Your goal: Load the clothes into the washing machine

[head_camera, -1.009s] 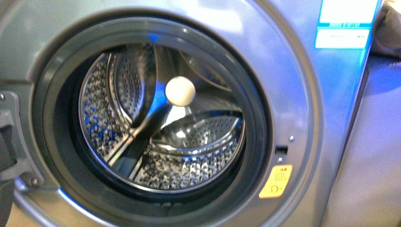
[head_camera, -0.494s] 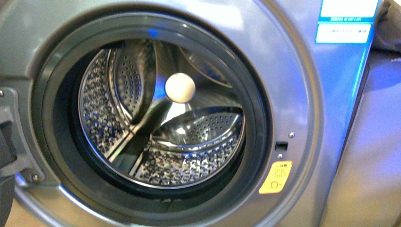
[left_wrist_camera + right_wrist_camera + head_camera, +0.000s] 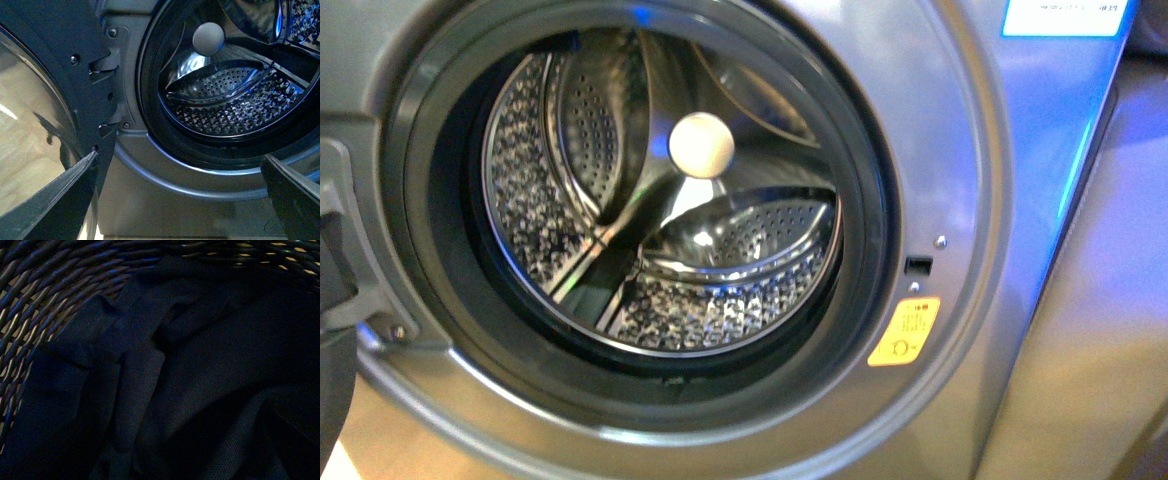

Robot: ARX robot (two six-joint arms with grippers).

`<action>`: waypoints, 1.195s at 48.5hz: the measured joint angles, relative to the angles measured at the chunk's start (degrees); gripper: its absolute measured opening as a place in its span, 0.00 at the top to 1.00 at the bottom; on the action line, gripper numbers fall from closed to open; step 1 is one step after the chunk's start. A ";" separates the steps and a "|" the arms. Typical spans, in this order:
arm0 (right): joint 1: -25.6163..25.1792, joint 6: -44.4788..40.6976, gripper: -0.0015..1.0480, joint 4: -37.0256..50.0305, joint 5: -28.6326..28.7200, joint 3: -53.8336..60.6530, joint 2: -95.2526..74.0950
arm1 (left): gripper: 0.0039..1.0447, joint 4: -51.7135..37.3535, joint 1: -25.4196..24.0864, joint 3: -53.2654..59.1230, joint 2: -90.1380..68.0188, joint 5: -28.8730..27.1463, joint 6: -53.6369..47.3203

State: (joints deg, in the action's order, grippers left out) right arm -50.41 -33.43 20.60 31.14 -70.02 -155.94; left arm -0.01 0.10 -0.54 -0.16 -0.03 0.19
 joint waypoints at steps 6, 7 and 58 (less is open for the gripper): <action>0.96 0.55 0.08 -1.01 -1.18 -3.04 -2.73 | 0.06 0.00 0.00 0.00 0.00 0.00 0.00; 1.07 0.72 0.08 -1.33 -1.40 -3.69 -3.37 | 0.06 0.00 0.00 0.00 0.00 0.00 0.00; -1.62 -2.64 0.08 -5.20 -0.42 -11.69 -14.01 | 0.06 0.00 0.00 0.00 0.00 0.00 0.00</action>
State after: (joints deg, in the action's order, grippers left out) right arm -52.03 -36.07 15.40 30.72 -81.71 -169.95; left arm -0.01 0.10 -0.54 -0.16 -0.03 0.19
